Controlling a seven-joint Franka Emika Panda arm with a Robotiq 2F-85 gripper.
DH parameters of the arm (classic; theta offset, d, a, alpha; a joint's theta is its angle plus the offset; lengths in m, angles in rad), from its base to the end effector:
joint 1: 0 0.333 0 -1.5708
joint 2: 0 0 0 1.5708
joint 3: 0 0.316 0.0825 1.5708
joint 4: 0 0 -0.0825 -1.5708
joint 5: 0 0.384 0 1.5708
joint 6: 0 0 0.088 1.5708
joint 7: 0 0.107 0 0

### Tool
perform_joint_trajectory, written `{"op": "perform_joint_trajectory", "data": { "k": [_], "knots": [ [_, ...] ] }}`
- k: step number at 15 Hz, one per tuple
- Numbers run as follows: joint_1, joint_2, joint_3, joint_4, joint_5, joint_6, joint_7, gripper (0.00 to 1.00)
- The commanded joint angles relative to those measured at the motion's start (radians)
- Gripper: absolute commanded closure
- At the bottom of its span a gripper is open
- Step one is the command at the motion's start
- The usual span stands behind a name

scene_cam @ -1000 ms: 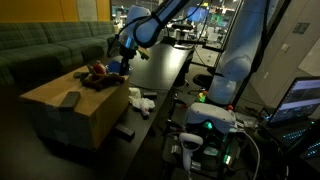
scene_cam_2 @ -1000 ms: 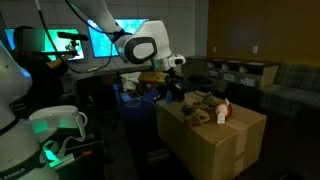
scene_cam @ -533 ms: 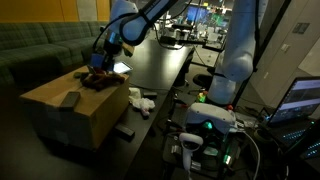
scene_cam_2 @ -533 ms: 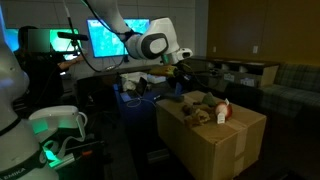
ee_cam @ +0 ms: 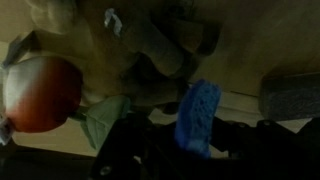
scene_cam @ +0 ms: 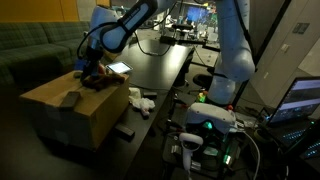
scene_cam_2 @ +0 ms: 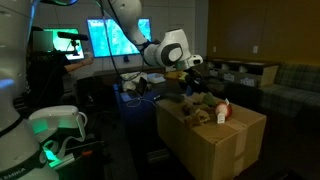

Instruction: Put the white towel on the table, then the moose on the box, then the duster on the table, then the turnip plushie on the box, then the plastic on the table, then the blue sponge on the box, then the duster from the box to the table, lastly, the other duster from the table to the box

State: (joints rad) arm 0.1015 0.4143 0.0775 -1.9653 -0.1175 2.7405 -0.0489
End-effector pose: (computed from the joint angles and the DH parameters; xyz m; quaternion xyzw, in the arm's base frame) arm 0.6369 0.1167 0.2999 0.9712 0.1545 0.1812 0.0058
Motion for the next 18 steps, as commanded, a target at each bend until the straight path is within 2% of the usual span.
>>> {"op": "perform_joint_trajectory", "data": {
  "k": [1,9,14,15,16,17,18],
  "knots": [
    [0.048,0.124,-0.046,0.166,-0.025,-0.012,0.066,0.99],
    [0.093,0.335,-0.105,0.421,-0.019,-0.019,0.126,0.99],
    [0.114,0.437,-0.159,0.537,-0.027,-0.028,0.159,0.99],
    [0.116,0.45,-0.167,0.551,-0.028,-0.034,0.159,0.91],
    [0.124,0.465,-0.183,0.561,-0.033,-0.026,0.17,0.72],
    [0.126,0.467,-0.189,0.564,-0.032,-0.029,0.172,0.71],
    [0.131,0.478,-0.199,0.578,-0.033,-0.033,0.178,0.66]
  ]
}}
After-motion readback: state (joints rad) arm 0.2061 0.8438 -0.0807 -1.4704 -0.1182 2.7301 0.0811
